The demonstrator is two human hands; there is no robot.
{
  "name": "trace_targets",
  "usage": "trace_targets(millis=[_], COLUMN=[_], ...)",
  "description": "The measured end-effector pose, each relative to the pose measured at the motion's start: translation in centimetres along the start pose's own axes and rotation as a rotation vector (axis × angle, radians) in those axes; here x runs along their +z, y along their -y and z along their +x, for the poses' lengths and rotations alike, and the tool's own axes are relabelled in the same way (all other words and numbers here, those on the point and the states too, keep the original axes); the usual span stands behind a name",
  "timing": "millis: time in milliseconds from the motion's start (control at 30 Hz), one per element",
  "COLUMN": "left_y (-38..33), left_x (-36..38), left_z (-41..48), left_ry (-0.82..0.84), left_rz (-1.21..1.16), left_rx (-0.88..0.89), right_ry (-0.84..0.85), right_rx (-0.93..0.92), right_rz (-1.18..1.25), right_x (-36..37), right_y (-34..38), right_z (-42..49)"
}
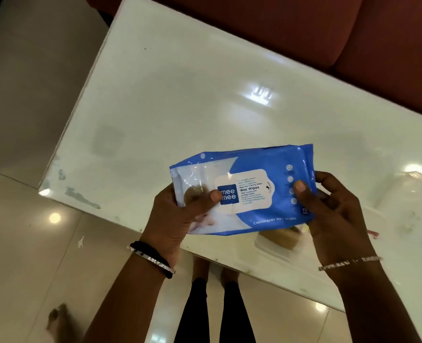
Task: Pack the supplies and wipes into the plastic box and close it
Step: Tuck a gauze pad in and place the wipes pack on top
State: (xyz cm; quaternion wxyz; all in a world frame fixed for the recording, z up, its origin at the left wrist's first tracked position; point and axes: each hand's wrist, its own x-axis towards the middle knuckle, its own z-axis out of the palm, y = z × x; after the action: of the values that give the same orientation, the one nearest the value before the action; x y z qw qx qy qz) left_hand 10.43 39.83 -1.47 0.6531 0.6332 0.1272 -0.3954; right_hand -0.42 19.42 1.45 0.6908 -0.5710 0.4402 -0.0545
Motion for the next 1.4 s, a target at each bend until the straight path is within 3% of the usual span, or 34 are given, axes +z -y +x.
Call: trace_targets(millis=[233,400,800,1000,1100,1167,1267,1400], left_y=[0.6,2.1,3.5,3.2,4.4,5.7,8.0,9.6], left_x=[7.4,11.3,15.0,17.0,16.9,16.9,16.5,16.2], left_z=[-0.4,-0.3,-1.2,-3.0,-3.3,-3.1,-2.1,-0.8], left_ry=[0.156,0.160,-0.162,-0.236,-0.140,0.049,0.289,0.319], left_rz=[0.189,0.415,1.328,1.332,1.341,1.334,1.508,1.528], left_rx=[0.027,0.008,0.317,0.442,0.569,0.490,0.310,0.286], right_ry=[-0.228,-0.376,-0.525,-0.674,-0.733,-0.738,-0.708,-0.656], right_rx=[0.101,0.185,0.254,0.259,0.278,0.293,0.310,0.275], right_rz=[0.116,0.162,-0.173,-0.364,-0.440,-0.468,-0.522,-0.597], right_x=[-6.9,-9.8,-10.9,-10.1,-9.7,-9.4,-9.0,-8.6], right_y=[-2.5,-4.5,-7.9,-8.2,-8.4,-8.4,-8.4,-8.2], right_z=[-3.7,-4.1,-1.7,-0.6,-0.2,0.0,0.1,-0.2])
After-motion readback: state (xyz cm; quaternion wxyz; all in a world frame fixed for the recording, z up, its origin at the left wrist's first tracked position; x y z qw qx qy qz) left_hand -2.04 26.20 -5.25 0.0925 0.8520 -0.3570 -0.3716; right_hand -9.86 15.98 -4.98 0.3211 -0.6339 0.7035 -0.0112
